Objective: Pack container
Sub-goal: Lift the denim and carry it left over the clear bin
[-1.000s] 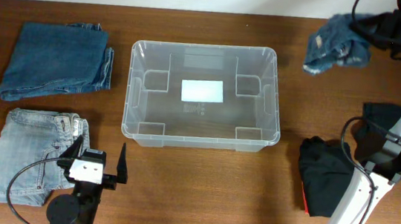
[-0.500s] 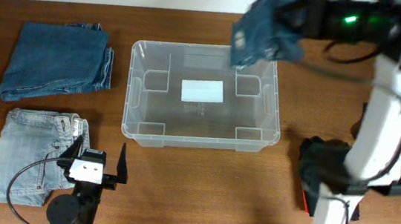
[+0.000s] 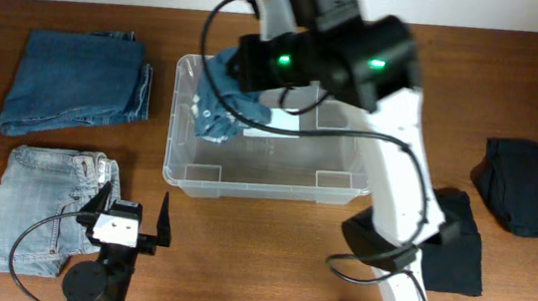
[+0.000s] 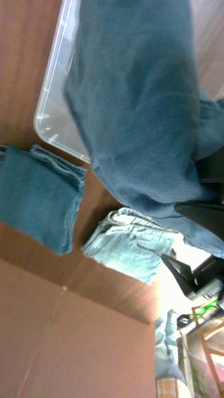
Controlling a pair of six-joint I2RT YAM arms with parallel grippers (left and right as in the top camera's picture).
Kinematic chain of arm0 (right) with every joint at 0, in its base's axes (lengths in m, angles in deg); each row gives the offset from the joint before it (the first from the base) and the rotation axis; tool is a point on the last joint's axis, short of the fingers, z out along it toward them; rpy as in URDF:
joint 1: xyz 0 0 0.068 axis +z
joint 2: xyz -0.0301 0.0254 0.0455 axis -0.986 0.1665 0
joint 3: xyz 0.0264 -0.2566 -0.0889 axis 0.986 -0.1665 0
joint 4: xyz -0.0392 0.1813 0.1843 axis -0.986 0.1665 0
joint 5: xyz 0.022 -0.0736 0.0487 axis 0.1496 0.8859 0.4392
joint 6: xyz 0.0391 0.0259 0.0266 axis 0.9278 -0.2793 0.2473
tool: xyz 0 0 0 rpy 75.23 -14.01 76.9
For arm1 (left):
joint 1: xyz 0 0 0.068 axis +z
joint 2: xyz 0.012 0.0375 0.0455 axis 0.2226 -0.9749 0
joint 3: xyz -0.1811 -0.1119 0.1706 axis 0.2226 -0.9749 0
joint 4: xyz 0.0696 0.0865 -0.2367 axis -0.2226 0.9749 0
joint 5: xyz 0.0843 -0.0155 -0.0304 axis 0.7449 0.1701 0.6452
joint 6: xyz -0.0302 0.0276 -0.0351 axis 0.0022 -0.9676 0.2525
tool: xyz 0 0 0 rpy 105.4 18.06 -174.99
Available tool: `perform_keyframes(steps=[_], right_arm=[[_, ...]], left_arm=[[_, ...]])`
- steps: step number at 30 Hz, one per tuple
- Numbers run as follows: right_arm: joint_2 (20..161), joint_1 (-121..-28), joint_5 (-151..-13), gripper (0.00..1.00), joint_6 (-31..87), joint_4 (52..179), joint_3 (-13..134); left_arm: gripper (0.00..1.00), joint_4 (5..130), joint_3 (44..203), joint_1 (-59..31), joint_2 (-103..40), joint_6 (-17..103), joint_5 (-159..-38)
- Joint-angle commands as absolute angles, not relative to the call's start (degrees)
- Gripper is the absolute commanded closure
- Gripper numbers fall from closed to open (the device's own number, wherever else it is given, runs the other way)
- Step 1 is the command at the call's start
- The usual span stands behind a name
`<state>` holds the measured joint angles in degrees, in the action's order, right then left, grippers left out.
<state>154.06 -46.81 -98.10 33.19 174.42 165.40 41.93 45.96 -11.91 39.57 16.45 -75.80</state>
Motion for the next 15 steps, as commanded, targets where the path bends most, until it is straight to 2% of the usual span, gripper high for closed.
perform_keyframes(steps=[1,15], right_arm=[[157.66,-45.43,-96.98,0.96,34.37,171.25,165.27],[165.05,-43.92,-101.88,0.96,33.98,169.2,164.88]], left_arm=[[0.01,41.89,45.59,-11.63,39.92,15.51,-75.41],[0.01,41.89,45.59,-11.63,39.92,15.51,-75.41]])
